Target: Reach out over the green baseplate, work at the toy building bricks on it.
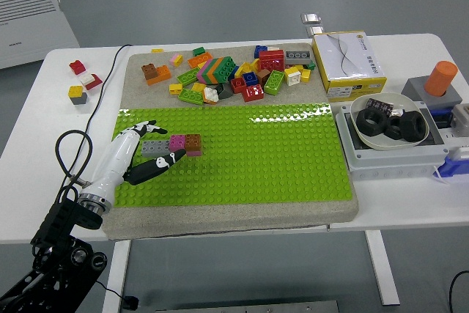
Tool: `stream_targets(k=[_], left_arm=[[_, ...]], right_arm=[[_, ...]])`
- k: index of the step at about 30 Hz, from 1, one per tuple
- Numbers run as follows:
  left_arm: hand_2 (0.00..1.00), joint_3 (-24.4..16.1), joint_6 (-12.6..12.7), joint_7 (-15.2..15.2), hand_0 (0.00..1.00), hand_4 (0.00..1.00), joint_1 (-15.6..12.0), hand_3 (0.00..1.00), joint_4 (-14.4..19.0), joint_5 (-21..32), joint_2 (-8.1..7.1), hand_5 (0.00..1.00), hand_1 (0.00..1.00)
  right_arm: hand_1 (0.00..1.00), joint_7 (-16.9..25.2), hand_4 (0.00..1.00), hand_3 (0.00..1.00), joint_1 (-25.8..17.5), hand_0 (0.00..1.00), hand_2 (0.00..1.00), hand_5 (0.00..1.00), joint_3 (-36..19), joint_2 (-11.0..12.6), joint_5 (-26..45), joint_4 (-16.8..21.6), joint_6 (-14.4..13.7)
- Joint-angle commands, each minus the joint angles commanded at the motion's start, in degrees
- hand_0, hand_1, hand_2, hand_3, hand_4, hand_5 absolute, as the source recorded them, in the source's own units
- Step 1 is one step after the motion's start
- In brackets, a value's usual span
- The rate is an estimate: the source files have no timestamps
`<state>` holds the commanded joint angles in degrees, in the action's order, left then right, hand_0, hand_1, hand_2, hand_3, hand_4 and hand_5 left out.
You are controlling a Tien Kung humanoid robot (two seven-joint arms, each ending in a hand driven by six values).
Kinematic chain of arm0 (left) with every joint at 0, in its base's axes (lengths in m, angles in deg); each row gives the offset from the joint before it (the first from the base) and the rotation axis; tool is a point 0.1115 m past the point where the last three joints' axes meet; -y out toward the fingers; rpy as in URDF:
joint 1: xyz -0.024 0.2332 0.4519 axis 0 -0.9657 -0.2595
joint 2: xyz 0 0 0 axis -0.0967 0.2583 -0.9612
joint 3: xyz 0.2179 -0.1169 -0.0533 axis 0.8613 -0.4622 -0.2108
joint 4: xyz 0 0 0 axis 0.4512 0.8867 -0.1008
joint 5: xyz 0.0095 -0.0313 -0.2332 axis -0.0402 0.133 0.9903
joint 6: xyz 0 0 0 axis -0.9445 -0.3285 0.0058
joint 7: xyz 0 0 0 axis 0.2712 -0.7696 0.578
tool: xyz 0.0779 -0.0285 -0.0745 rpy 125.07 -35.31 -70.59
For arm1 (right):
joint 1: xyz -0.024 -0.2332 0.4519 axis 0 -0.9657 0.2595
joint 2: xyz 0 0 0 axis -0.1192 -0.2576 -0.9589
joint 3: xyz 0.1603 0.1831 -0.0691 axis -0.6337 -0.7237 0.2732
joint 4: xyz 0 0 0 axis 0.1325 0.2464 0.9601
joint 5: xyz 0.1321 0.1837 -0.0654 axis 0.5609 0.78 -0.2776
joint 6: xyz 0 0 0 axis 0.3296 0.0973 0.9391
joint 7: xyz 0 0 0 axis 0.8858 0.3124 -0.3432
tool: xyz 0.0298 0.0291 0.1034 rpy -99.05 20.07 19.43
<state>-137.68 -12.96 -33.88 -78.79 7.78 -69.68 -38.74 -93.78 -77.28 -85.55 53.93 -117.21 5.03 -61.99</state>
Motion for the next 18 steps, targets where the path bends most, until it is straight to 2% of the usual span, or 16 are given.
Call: stream_targets(k=[12, 18], left_arm=[[0.899, -0.92, 0.17, -0.35, 0.949, 0.944, -0.33, 0.720, 0.46, 0.67, 0.11, 0.777, 0.907], [0.899, -2.31, -0.24, -0.76, 0.948, 0.940, -0.34, 0.720, 1.36, 3.28, -0.16, 0.774, 0.906]], right_arm=[[0.678, 0.06, 0.798, 0.771, 0.04, 0.671, 0.747, 0.998, -0.69, 0.19, 0.44, 0.00, -0.04], [0.680, -0.05, 0.799, 0.774, -0.43, 0.673, 0.746, 0.998, -0.63, 0.04, 1.78, 0.00, -0.23]])
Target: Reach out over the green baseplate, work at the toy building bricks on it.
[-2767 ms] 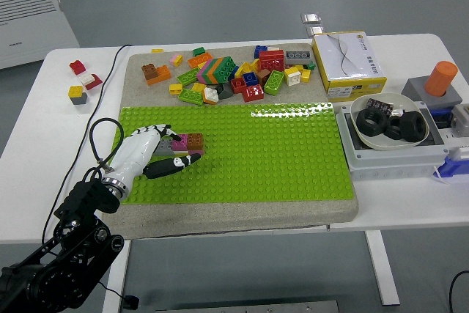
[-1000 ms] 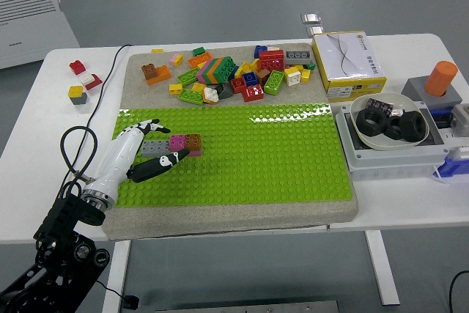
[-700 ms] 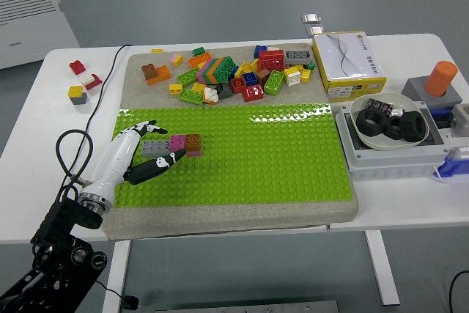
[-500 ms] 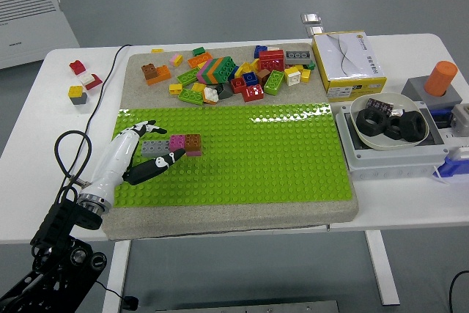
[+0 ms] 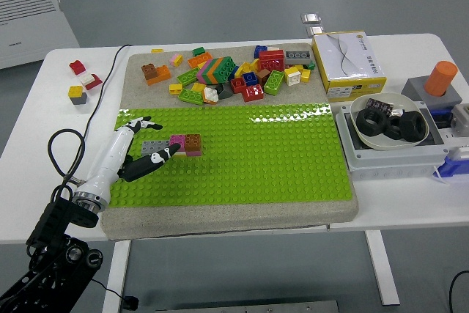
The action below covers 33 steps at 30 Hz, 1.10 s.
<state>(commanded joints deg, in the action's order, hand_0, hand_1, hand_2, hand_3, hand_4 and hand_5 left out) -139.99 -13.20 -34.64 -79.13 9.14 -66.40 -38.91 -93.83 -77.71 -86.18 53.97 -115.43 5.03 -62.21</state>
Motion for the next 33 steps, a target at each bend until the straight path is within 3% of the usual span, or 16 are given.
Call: stream_targets(k=[6, 7, 12, 13, 18, 19, 20, 23, 24, 25, 30, 31, 33], left_arm=[[0.874, -1.50, -1.12, -0.44, 0.947, 0.931, 0.36, 0.724, 3.46, 5.93, -1.42, 0.777, 0.891], [0.814, -1.68, -1.62, -0.60, 0.929, 0.909, 0.35, 0.728, 4.50, 7.52, -1.73, 0.764, 0.837], [0.814, -1.77, -5.63, -1.00, 0.929, 0.909, 0.46, 0.728, 9.99, 17.22, -3.36, 0.764, 0.837], [0.775, -1.78, -6.49, -1.04, 0.881, 0.866, 0.58, 0.728, 11.03, 19.28, -3.77, 0.610, 0.799], [0.775, -2.80, -11.72, -1.87, 0.881, 0.866, 2.54, 0.728, 17.52, 29.63, -8.15, 0.610, 0.799], [0.769, -3.15, -12.80, -2.16, 0.841, 0.839, 3.14, 0.772, 18.91, 31.55, -9.23, 0.514, 0.770], [0.769, -3.54, -14.04, -2.49, 0.841, 0.839, 3.82, 0.772, 20.52, 33.82, -10.47, 0.514, 0.770], [0.769, -5.03, -17.07, -3.47, 0.841, 0.839, 6.03, 0.772, 20.54, 39.96, -13.88, 0.514, 0.770], [0.769, -5.39, -17.52, -3.61, 0.841, 0.839, 6.63, 0.772, 20.54, 41.77, -14.75, 0.514, 0.770], [0.782, -5.87, -17.91, -3.71, 0.827, 0.721, 7.60, 0.804, 20.54, 43.92, -15.93, 0.548, 0.768], [0.782, -6.26, -17.21, -3.14, 0.827, 0.721, 12.96, 0.804, 20.54, 53.92, -19.65, 0.548, 0.768], [0.769, -5.91, -16.88, -3.12, 0.822, 0.776, 14.01, 0.625, 20.54, 55.99, -20.04, 0.414, 0.776], [0.769, -4.83, -16.02, -3.16, 0.822, 0.776, 16.30, 0.625, 20.54, 59.86, -20.63, 0.414, 0.776]], right_arm=[[0.682, -0.17, 0.797, 0.777, -0.59, 0.672, 0.748, 0.998, -0.35, 0.09, 0.50, 0.00, -0.15], [0.678, -0.18, 0.794, 0.778, -0.64, 0.672, 0.749, 0.998, -0.37, 0.11, 0.54, 0.00, -0.17], [0.678, -0.24, 0.794, 0.778, -0.65, 0.672, 0.749, 0.998, -0.35, 0.11, 0.48, 0.00, -0.26], [0.680, -0.25, 0.790, 0.779, -0.64, 0.671, 0.749, 0.998, -0.46, 0.10, 0.34, 0.00, -0.26], [0.680, -0.29, 0.790, 0.779, -0.61, 0.671, 0.749, 0.998, -0.86, -0.02, 0.01, 0.00, -0.27], [0.677, -0.30, 0.787, 0.779, -0.61, 0.671, 0.748, 0.998, -0.89, -0.02, 0.01, 0.00, -0.29], [0.677, -0.31, 0.787, 0.779, -0.60, 0.671, 0.748, 0.998, -0.94, -0.01, -0.01, 0.00, -0.31], [0.677, -0.35, 0.787, 0.779, -0.51, 0.671, 0.748, 0.998, -1.36, 0.02, -0.36, 0.00, -0.32], [0.677, -0.36, 0.787, 0.779, -0.48, 0.671, 0.748, 0.998, -1.41, 0.02, -0.37, 0.00, -0.32], [0.678, -0.36, 0.788, 0.780, -0.44, 0.672, 0.749, 0.998, -1.43, 0.02, -0.33, 0.00, -0.33], [0.678, -0.19, 0.788, 0.780, 0.00, 0.672, 0.749, 0.998, -1.20, 0.09, 0.10, 0.00, -0.38], [0.677, -0.12, 0.796, 0.781, 0.13, 0.670, 0.748, 0.998, -1.14, 0.11, 0.22, 0.00, -0.40], [0.677, 0.03, 0.796, 0.781, 0.47, 0.670, 0.748, 0.998, -0.77, 0.18, 0.62, 0.00, -0.49]])
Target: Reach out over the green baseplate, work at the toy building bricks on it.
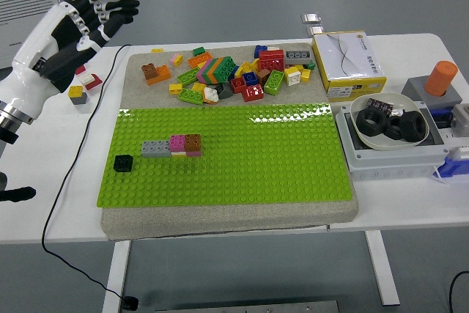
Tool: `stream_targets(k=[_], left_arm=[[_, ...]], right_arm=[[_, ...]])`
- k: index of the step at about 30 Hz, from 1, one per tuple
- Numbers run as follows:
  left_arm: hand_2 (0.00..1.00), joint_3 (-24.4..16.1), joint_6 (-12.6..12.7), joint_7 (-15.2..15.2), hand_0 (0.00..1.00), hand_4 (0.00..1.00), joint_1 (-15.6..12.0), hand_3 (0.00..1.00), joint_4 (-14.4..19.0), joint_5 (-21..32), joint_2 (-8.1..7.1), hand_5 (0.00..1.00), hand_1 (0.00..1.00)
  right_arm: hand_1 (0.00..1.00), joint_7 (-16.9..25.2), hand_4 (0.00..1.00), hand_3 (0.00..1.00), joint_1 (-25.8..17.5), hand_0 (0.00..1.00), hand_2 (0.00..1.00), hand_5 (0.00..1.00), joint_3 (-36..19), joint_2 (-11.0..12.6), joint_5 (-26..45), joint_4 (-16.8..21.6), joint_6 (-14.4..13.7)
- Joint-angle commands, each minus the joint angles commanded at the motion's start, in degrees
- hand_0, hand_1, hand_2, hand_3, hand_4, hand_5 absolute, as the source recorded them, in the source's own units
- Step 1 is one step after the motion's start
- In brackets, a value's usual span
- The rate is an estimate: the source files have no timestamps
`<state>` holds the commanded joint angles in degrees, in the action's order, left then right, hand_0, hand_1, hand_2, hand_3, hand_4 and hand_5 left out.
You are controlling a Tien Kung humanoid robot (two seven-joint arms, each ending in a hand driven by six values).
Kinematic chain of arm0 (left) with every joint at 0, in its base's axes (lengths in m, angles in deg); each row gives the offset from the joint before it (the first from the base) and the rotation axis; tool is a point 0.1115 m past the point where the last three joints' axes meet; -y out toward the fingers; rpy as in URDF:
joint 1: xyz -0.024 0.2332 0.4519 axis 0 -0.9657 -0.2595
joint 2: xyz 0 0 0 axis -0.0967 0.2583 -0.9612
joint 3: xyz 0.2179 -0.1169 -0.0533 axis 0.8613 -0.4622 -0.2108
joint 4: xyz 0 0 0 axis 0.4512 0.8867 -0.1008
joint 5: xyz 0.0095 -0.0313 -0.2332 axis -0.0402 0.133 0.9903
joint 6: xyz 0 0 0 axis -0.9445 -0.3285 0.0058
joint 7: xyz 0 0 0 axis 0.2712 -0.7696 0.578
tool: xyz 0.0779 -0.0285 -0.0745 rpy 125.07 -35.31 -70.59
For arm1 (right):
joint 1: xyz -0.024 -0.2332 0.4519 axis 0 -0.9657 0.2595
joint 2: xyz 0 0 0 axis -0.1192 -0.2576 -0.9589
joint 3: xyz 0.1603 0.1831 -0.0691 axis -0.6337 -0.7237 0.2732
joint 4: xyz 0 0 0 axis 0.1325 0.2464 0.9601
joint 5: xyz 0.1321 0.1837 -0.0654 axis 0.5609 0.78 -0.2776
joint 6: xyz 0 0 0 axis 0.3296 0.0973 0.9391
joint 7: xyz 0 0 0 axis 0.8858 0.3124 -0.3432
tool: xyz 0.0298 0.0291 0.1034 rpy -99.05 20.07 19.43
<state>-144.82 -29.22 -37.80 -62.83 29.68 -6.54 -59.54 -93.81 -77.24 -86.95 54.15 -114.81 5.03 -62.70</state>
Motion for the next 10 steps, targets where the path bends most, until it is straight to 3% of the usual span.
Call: stream_targets(k=[3, 4, 10], left_arm=[[0.769, 1.51, 1.33, -0.28, 0.822, 0.776, 2.80, 0.625, 0.00, 5.39, -0.03, 0.414, 0.776], [0.757, 2.02, 1.83, -0.45, 0.806, 0.846, 3.82, 0.568, 0.00, 7.45, 0.18, 0.151, 0.774], [0.757, 3.98, 5.21, -2.16, 0.806, 0.846, 8.17, 0.568, 0.00, 19.66, 2.95, 0.151, 0.774]], right_arm=[[0.677, 0.18, 0.796, 0.781, 0.37, 0.670, 0.748, 0.998, 1.24, 0.10, 1.13, 0.00, -0.24], [0.677, 0.24, 0.796, 0.778, 0.45, 0.669, 0.747, 0.998, 1.87, 0.14, 1.67, 0.00, -0.37], [0.677, 0.35, 0.796, 0.778, 0.75, 0.669, 0.747, 0.998, 4.62, 0.25, 3.91, 0.00, -1.12]])
